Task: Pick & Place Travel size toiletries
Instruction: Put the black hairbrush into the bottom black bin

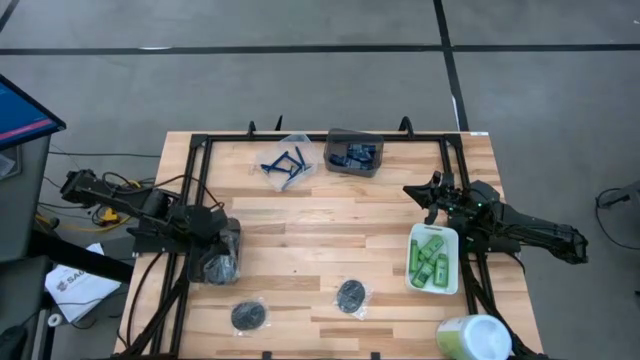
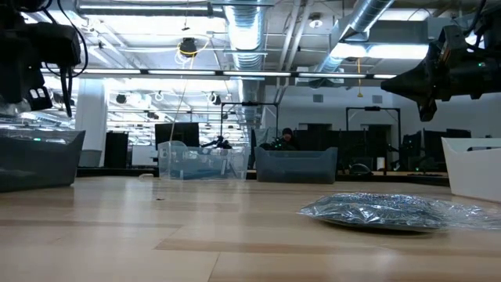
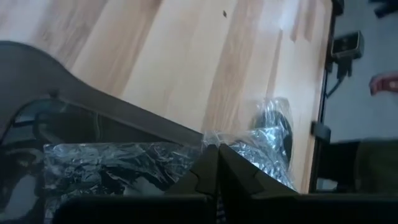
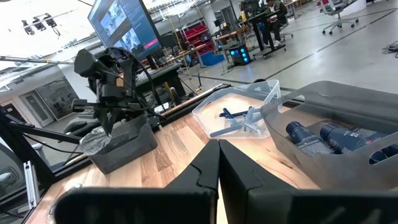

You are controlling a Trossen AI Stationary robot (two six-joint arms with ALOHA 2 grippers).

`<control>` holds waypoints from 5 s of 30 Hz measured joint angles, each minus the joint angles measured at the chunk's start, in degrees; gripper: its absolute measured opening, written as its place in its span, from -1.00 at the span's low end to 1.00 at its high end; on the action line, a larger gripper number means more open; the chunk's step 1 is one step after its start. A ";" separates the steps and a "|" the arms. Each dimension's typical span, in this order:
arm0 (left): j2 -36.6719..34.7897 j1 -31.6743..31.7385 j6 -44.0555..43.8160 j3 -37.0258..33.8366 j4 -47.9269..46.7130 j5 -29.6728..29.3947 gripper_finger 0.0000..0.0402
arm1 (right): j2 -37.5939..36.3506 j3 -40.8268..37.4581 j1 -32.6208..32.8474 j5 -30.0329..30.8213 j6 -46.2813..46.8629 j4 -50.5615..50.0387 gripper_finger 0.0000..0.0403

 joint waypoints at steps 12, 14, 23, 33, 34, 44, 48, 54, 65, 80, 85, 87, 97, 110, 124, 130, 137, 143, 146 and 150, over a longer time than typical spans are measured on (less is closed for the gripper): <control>0.15 -0.01 1.96 0.00 -6.49 -2.71 -1.00 | -0.01 0.00 0.01 0.01 0.01 0.02 -1.00; 0.15 -0.02 1.95 0.00 -6.59 -4.45 -1.00 | 0.01 0.00 0.01 0.01 0.01 0.00 -1.00; 0.15 -0.02 2.08 0.00 -5.20 -6.52 -0.96 | 0.00 0.00 0.01 0.01 0.01 0.01 -1.00; 0.63 -0.02 5.18 0.00 -0.48 -6.19 -0.31 | 0.00 0.00 0.01 0.01 0.01 0.00 -1.00; 0.63 -0.01 5.16 0.00 0.31 -5.60 -0.25 | 0.01 0.00 0.00 0.01 0.01 0.00 -1.00; 7.39 -0.02 12.28 10.90 10.36 -14.04 -0.18 | 0.00 0.01 0.01 0.00 0.01 0.02 -1.00; 16.04 0.00 21.69 15.82 21.36 -19.43 -0.18 | 0.00 0.01 0.01 0.00 0.00 0.01 -1.00; 31.79 0.30 37.09 21.17 39.96 -20.33 0.06 | 0.01 0.00 0.01 0.00 0.01 0.01 -1.00; 56.50 1.47 44.11 26.84 54.74 -9.08 0.59 | 0.01 0.01 -0.01 0.01 0.01 0.00 -1.00; 79.78 1.19 46.33 28.17 76.22 -5.63 0.50 | 0.01 0.00 0.01 0.00 0.01 0.01 -1.00; 84.63 2.09 46.96 29.84 79.47 -2.69 0.50 | -0.01 0.00 0.00 0.01 0.01 0.02 -1.00; 86.92 2.09 46.97 32.05 79.81 -1.59 0.50 | 0.01 0.00 0.00 0.00 0.01 0.01 -1.00; 94.52 1.64 47.10 40.03 79.63 -0.06 0.50 | 0.01 0.00 0.00 0.01 0.01 0.01 -1.00; 100.96 1.64 44.91 42.10 79.20 2.83 0.50 | 0.01 0.00 0.00 -0.01 0.01 0.02 -1.00; 98.75 1.55 43.85 41.66 74.36 3.03 -0.12 | 0.01 0.00 0.01 0.00 0.00 0.02 -1.00; 97.53 1.57 43.68 41.60 73.21 3.00 -0.35 | 0.01 0.00 0.01 -0.01 0.01 0.02 -1.00; 92.30 1.84 45.85 40.98 73.13 2.69 -0.50 | 0.01 0.00 -0.01 0.01 -0.01 0.02 -1.00; 88.99 2.19 48.59 38.98 73.22 2.49 -0.74 | 0.01 0.00 0.00 0.00 0.01 0.02 -1.00; 87.40 2.46 48.56 37.34 72.96 2.50 -0.91 | 0.01 0.00 0.01 0.01 0.01 0.02 -1.00; 84.56 2.84 48.59 35.12 73.32 1.67 -0.97 | -0.01 0.00 0.01 0.01 0.01 0.02 -1.00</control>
